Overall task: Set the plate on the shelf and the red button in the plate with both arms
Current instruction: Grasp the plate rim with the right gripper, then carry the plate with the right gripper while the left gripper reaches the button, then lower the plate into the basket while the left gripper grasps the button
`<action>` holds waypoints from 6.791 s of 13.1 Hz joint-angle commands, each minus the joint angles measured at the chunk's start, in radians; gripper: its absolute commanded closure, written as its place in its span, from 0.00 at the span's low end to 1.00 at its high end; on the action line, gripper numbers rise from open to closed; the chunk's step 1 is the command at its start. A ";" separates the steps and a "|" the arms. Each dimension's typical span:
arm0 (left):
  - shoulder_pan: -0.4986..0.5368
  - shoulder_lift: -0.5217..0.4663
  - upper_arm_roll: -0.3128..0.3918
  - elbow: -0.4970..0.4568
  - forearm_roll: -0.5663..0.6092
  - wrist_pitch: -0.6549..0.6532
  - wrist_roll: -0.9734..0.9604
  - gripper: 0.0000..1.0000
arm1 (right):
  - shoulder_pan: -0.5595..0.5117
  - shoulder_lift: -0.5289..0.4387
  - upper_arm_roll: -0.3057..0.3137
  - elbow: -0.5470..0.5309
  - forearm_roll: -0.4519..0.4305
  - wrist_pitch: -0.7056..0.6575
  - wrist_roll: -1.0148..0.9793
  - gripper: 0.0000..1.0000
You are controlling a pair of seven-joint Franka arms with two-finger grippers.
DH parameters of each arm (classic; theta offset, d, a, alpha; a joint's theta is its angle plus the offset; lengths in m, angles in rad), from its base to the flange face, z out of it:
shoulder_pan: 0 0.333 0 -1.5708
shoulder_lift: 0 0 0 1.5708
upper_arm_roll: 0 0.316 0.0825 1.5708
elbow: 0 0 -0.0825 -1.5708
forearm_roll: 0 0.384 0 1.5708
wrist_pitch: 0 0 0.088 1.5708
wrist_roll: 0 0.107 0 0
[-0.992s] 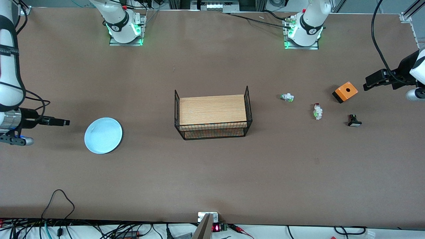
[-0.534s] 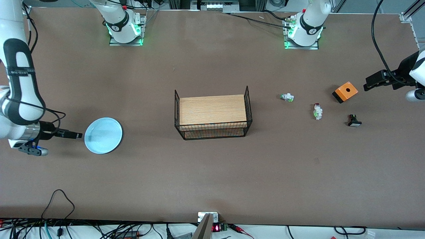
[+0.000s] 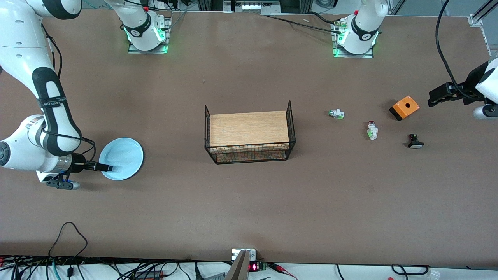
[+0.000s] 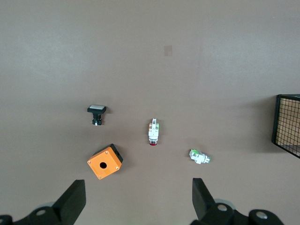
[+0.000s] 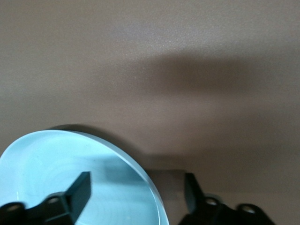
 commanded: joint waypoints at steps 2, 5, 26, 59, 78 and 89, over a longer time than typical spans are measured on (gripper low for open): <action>-0.005 0.006 0.000 0.016 0.019 -0.018 0.012 0.00 | -0.009 0.006 0.003 0.015 0.024 -0.011 -0.015 0.35; -0.005 0.007 -0.002 0.015 0.019 -0.026 0.013 0.00 | -0.015 0.006 0.004 0.006 0.030 -0.018 -0.018 0.72; -0.034 0.096 -0.002 0.016 -0.005 -0.038 0.013 0.00 | -0.003 -0.162 -0.019 0.477 0.025 -1.063 0.279 1.00; 0.058 0.285 -0.015 -0.686 -0.009 0.835 0.102 0.00 | 0.942 -0.252 -0.022 0.371 -0.162 -0.740 1.158 1.00; 0.051 0.291 -0.031 -0.774 -0.009 0.942 0.101 1.00 | 0.933 -0.100 -0.031 0.325 -0.248 -0.514 1.160 0.98; 0.055 0.198 -0.032 -0.506 -0.009 0.546 0.102 1.00 | 0.894 -0.092 -0.031 0.375 -0.240 -0.387 1.215 0.10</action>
